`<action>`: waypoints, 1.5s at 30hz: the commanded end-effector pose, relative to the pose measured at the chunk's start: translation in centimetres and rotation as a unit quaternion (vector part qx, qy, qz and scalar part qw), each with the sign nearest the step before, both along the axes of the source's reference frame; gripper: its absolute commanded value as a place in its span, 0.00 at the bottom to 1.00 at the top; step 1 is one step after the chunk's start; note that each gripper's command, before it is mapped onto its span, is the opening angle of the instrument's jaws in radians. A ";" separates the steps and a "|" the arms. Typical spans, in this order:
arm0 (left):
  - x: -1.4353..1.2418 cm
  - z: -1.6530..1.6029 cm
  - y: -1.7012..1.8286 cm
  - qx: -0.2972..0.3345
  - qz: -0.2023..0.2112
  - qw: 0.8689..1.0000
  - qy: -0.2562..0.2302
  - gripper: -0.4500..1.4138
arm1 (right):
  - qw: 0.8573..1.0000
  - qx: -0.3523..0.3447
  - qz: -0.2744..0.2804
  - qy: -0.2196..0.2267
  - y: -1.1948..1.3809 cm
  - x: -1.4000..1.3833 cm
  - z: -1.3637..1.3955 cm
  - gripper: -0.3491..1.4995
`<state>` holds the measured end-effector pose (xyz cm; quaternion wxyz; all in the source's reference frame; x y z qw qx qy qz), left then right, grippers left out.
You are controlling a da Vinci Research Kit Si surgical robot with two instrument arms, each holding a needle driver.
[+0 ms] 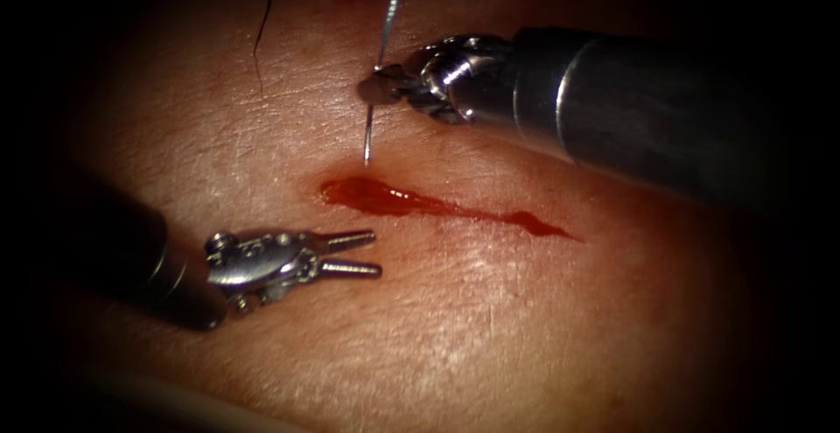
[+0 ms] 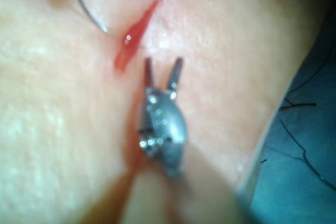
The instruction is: Wound Closure
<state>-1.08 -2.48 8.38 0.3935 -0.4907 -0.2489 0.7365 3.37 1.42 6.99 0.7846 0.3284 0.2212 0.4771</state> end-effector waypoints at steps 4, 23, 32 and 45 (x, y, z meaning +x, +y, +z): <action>0.01 0.05 -0.11 0.002 0.001 1.000 0.001 0.44 | 1.000 0.023 -0.005 0.011 -0.06 0.11 0.00 0.00; 0.07 0.09 -0.10 0.003 0.009 1.000 0.004 0.44 | 0.990 0.125 -0.061 0.037 -0.31 0.13 -0.03 0.00; 0.16 0.09 -0.14 0.006 0.017 1.000 0.010 0.43 | 0.983 0.155 -0.085 0.053 -0.48 0.16 0.03 0.00; 0.13 0.11 -0.13 0.006 0.016 1.000 0.010 0.43 | 0.971 0.213 -0.088 0.061 -0.98 0.17 0.05 0.00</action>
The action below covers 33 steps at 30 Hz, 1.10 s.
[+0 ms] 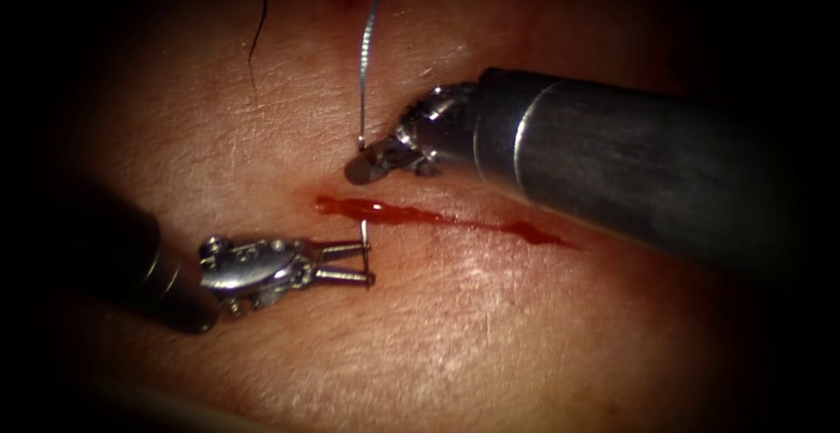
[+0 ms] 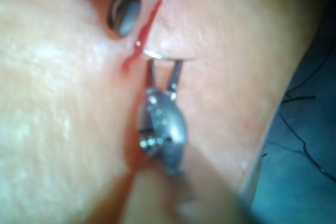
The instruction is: Wound Closure
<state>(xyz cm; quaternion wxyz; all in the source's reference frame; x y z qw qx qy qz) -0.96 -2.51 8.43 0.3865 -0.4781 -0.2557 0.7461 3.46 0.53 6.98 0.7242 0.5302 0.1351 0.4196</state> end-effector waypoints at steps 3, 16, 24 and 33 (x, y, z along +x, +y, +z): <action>0.01 0.05 -0.10 0.000 0.002 1.000 0.001 0.43 | 1.000 0.009 -0.005 0.000 -0.15 0.10 0.05 0.00; 0.00 0.03 -0.10 0.000 0.001 1.000 0.001 0.43 | 0.903 -0.409 -0.059 0.117 0.71 -0.21 0.07 0.98; 0.00 0.02 -0.11 0.000 0.001 1.000 0.001 0.43 | 0.870 -0.478 -0.090 0.084 0.83 -0.26 -0.07 0.97; 0.00 0.02 -0.11 0.001 0.001 1.000 0.001 0.43 | 0.868 -0.482 -0.043 0.114 0.89 -0.28 -0.46 0.88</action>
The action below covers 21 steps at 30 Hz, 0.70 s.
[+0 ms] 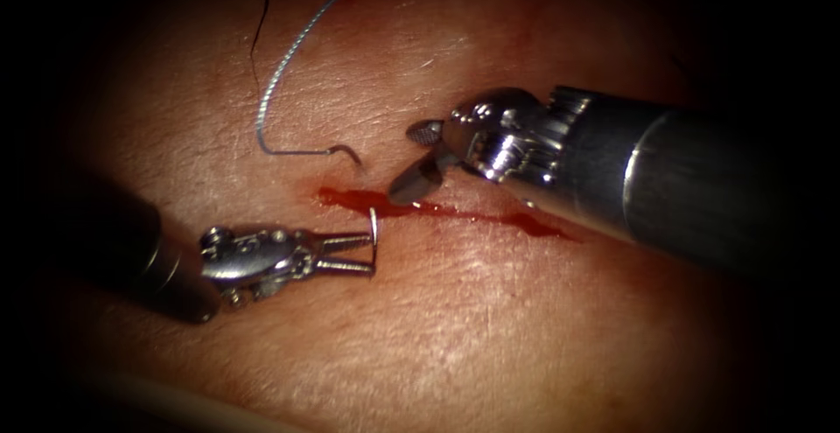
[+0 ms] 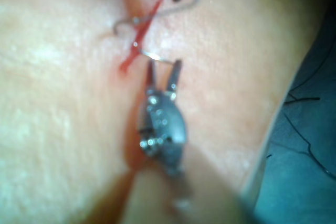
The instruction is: Wound Closure
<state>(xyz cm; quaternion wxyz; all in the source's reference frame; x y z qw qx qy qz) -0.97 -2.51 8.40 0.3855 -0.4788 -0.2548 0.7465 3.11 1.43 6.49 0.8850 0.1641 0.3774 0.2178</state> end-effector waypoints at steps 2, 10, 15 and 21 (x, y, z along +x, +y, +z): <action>0.01 0.05 -0.11 0.002 0.001 1.000 0.001 0.43 | 0.997 -0.040 -0.064 0.026 -0.01 0.07 0.02 0.85; 0.02 0.05 -0.11 0.002 0.001 1.000 0.000 0.43 | 0.969 -0.131 -0.158 0.136 -0.11 0.20 0.35 0.82; 0.03 0.04 -0.11 0.002 0.002 1.000 0.000 0.43 | 0.953 -0.170 -0.192 0.160 -0.18 0.17 0.54 0.81; 0.05 0.03 -0.11 0.003 0.003 1.000 -0.001 0.42 | 0.940 -0.204 -0.210 0.174 -0.15 0.15 0.62 0.77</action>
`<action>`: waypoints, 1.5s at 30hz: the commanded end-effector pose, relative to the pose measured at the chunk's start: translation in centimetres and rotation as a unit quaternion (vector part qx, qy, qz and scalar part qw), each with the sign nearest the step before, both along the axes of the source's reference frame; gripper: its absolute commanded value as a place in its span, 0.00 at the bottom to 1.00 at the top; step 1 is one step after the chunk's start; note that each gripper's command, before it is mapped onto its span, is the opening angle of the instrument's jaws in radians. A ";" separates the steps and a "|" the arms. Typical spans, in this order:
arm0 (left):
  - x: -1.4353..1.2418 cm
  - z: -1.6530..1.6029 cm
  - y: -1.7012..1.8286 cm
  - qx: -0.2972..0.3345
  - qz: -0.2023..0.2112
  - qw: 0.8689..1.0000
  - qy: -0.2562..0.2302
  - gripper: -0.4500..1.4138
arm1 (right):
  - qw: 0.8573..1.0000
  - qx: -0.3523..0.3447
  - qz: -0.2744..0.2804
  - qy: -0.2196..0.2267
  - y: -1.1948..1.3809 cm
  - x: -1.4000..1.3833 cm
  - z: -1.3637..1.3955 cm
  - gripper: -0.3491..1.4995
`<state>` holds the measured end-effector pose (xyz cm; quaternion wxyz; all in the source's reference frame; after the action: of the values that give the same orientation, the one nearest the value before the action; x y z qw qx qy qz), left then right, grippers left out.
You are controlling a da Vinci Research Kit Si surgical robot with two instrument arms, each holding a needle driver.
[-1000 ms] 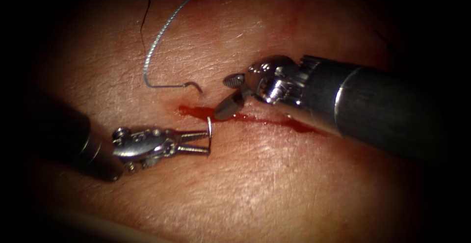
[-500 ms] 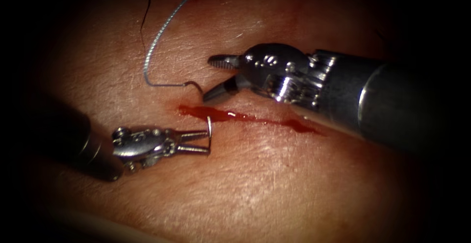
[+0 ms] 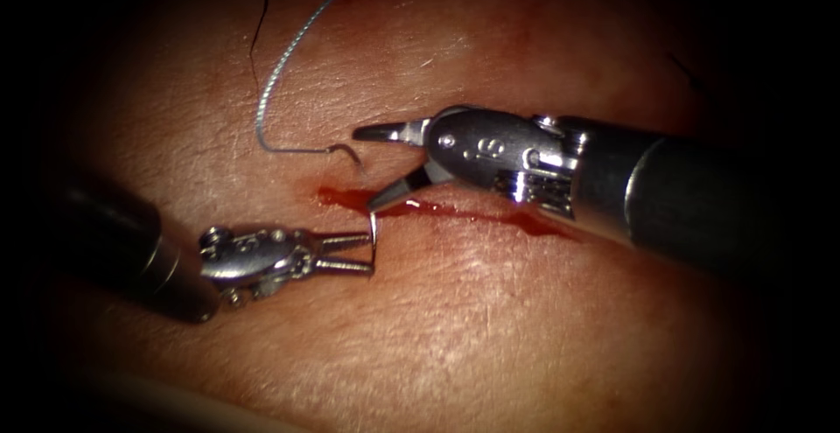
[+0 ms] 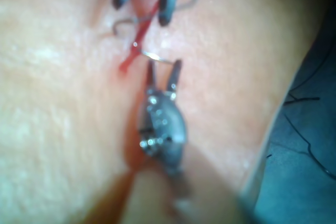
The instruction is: Wound Closure
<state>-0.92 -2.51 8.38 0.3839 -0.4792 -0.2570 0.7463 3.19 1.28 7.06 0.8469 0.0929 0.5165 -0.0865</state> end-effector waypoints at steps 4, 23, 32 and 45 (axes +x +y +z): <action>0.02 0.05 -0.09 0.002 0.002 1.000 0.000 0.42 | 0.999 -0.022 0.016 0.019 0.08 0.14 0.02 0.75; 0.02 0.05 -0.09 0.002 0.001 1.000 0.001 0.42 | 0.997 -0.048 0.049 0.018 0.16 0.41 0.02 0.31; 0.08 0.06 -0.06 0.001 0.001 1.000 0.001 0.42 | 0.999 -0.041 0.010 -0.012 0.03 0.40 0.14 0.00; 0.18 0.07 -0.01 -0.002 -0.001 1.000 0.004 0.43 | 0.993 0.098 0.042 -0.059 -0.03 0.38 0.28 0.00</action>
<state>-0.75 -2.41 8.40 0.3841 -0.4790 -0.2522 0.7479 3.46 1.28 7.30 0.8638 0.1755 0.4715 0.0266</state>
